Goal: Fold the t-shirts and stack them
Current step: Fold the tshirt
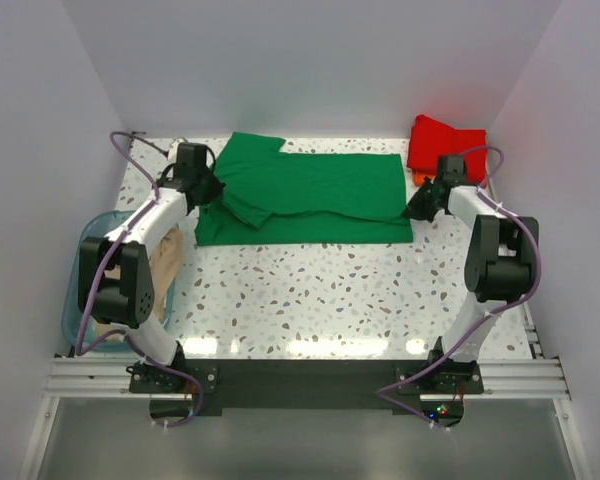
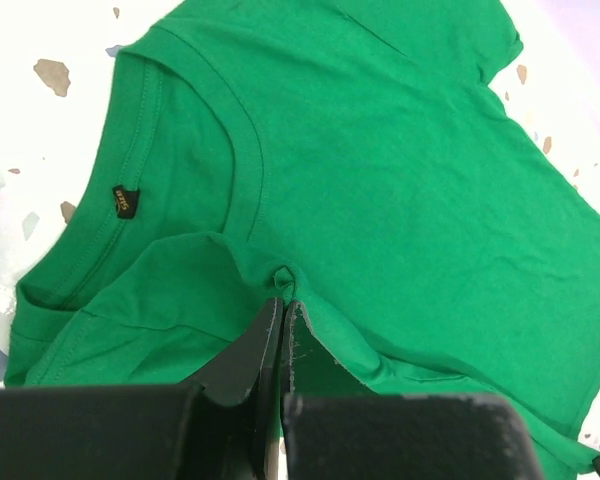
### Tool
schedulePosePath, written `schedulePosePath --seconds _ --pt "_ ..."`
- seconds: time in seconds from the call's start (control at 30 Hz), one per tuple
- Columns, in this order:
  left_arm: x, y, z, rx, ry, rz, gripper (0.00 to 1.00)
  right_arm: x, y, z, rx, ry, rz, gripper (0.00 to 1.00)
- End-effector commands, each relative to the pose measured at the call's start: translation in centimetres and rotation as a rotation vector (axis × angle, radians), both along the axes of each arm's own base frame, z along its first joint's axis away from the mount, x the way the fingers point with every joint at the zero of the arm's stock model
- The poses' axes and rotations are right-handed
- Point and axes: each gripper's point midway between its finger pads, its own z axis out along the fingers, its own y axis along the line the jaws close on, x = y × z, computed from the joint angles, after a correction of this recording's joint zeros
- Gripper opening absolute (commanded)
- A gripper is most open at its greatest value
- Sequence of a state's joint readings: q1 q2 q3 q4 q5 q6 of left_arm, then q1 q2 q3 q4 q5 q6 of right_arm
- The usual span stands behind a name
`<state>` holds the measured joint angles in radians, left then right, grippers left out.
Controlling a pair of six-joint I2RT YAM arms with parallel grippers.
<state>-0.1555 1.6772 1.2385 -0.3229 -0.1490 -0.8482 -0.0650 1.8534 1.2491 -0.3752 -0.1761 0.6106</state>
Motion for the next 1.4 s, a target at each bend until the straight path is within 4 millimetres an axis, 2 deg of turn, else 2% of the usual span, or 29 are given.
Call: schedulePosePath --seconds 0.0,0.17,0.43,0.53,0.57,0.63,0.67,0.7,0.8,0.83,0.87,0.93,0.97,1.0,1.03,1.07,1.13,1.17,1.23,1.3,1.37 --pt "1.8 1.0 2.0 0.000 -0.062 0.014 0.00 2.6 0.1 2.4 0.022 -0.088 0.005 0.00" --pt "1.9 1.7 1.6 -0.002 -0.054 0.026 0.00 3.3 0.3 2.2 0.031 -0.084 0.011 0.00" --pt "2.9 1.4 0.7 -0.011 -0.050 0.004 0.00 3.8 0.3 1.4 0.037 -0.074 0.014 0.00" --pt "3.8 1.3 0.7 -0.016 -0.067 -0.011 0.00 4.2 0.2 1.0 0.031 -0.067 0.019 0.16" --pt "4.1 1.6 0.3 -0.017 -0.059 -0.007 0.05 4.6 0.1 1.5 0.024 -0.078 0.022 0.31" --pt "5.0 1.2 1.0 -0.037 -0.092 -0.045 0.31 4.8 0.1 1.8 0.018 -0.085 0.029 0.43" --pt "5.4 1.6 1.5 -0.043 -0.103 -0.046 0.42 5.1 0.1 2.6 0.015 -0.100 0.033 0.53" --pt "5.4 1.5 1.9 -0.048 -0.108 -0.059 0.56 4.9 0.0 3.4 0.009 -0.109 0.035 0.56" --pt "4.6 2.0 3.4 -0.035 -0.140 -0.046 0.68 4.3 -0.4 4.7 -0.027 -0.138 0.030 0.60" --pt "4.2 2.1 3.6 -0.034 -0.143 -0.037 0.68 4.0 -0.6 6.0 -0.040 -0.167 0.025 0.59" --pt "3.3 2.3 3.6 -0.032 -0.136 -0.029 0.69 2.9 -0.2 5.3 -0.036 -0.150 0.031 0.58" --pt "2.1 2.2 3.7 -0.047 -0.130 -0.013 0.66 2.3 0.4 6.2 -0.049 -0.183 0.043 0.56" --pt "0.8 1.9 2.2 -0.051 -0.093 -0.008 0.65 1.4 1.4 5.2 -0.046 -0.164 0.065 0.53" --pt "0.2 1.8 1.7 -0.054 -0.086 0.005 0.62 1.3 1.9 5.2 -0.048 -0.173 0.076 0.49" --pt "-0.2 1.6 1.4 -0.056 -0.088 0.007 0.61 0.9 1.9 4.9 -0.052 -0.168 0.080 0.39" --pt "-1.4 1.0 0.2 -0.053 -0.065 0.010 0.55 0.3 3.7 4.4 -0.065 -0.156 0.117 0.36" --pt "-2.1 0.3 -0.5 -0.055 -0.064 0.004 0.47 -0.2 4.5 3.9 -0.075 -0.152 0.135 0.33" --pt "-2.7 -0.5 -1.5 -0.054 -0.044 -0.012 0.45 -0.6 5.1 3.0 -0.079 -0.133 0.147 0.31" --pt "-2.9 -1.2 -2.5 -0.058 -0.025 -0.025 0.34 -0.7 5.6 2.1 -0.080 -0.115 0.163 0.26" --pt "-3.0 -2.1 -3.7 -0.055 0.004 -0.045 0.27 -0.4 6.0 1.1 -0.086 -0.096 0.170 0.26" --pt "-2.8 -2.7 -4.4 -0.053 0.017 -0.060 0.24 0.2 6.1 0.8 -0.086 -0.087 0.174 0.25"
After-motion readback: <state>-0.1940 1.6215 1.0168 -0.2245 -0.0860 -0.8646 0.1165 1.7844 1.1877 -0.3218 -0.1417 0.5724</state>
